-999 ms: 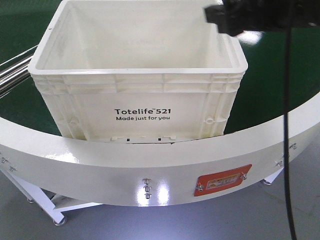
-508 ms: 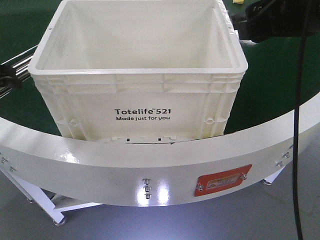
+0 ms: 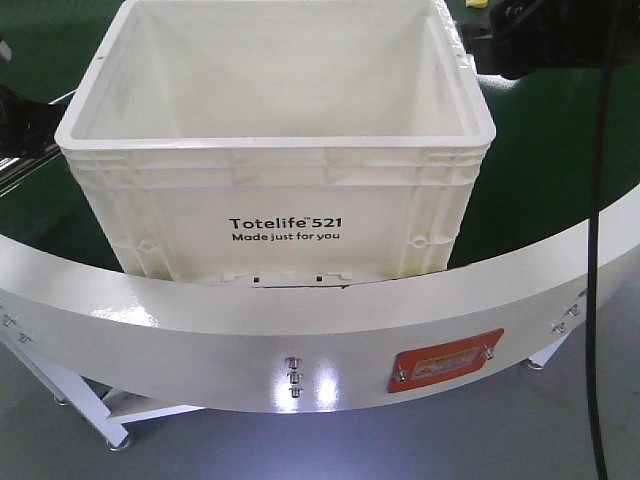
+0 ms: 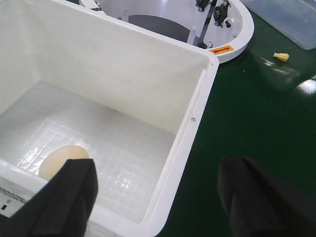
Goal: Place moving items into box and shelve
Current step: 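Reach the left gripper down and grasp the pink ball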
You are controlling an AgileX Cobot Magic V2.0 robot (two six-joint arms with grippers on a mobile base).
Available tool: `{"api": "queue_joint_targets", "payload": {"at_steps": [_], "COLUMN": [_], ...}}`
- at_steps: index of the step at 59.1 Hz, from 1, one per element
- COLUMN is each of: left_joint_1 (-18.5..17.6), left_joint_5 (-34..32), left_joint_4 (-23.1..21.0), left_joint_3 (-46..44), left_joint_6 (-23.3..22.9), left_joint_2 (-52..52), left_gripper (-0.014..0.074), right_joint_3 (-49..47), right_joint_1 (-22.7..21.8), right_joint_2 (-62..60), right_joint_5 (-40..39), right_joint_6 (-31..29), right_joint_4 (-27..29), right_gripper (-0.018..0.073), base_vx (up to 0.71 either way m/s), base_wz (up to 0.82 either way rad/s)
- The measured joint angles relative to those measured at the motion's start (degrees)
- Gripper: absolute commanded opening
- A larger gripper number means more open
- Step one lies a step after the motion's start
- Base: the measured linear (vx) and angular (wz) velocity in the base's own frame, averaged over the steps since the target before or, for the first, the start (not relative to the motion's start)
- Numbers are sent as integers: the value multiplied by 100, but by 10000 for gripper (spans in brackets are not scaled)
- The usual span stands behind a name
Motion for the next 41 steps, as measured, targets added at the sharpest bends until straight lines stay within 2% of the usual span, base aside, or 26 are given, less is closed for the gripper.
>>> {"api": "queue_joint_targets", "payload": {"at_steps": [19, 41], "left_joint_1": [-243, -289], "left_joint_5": [-21, 25], "left_joint_4": [-461, -463], "left_joint_3": [-288, -308], "left_joint_6": [54, 187], "left_joint_2": [891, 920], "left_gripper": [552, 244], "right_joint_3": [0, 0], "right_joint_1": [0, 0], "right_joint_2": [0, 0], "right_joint_5": [13, 13], "right_joint_6": [4, 4], "right_joint_4": [0, 0], "right_gripper": [550, 526], "base_vx": [0, 0], "base_wz": [0, 0]}}
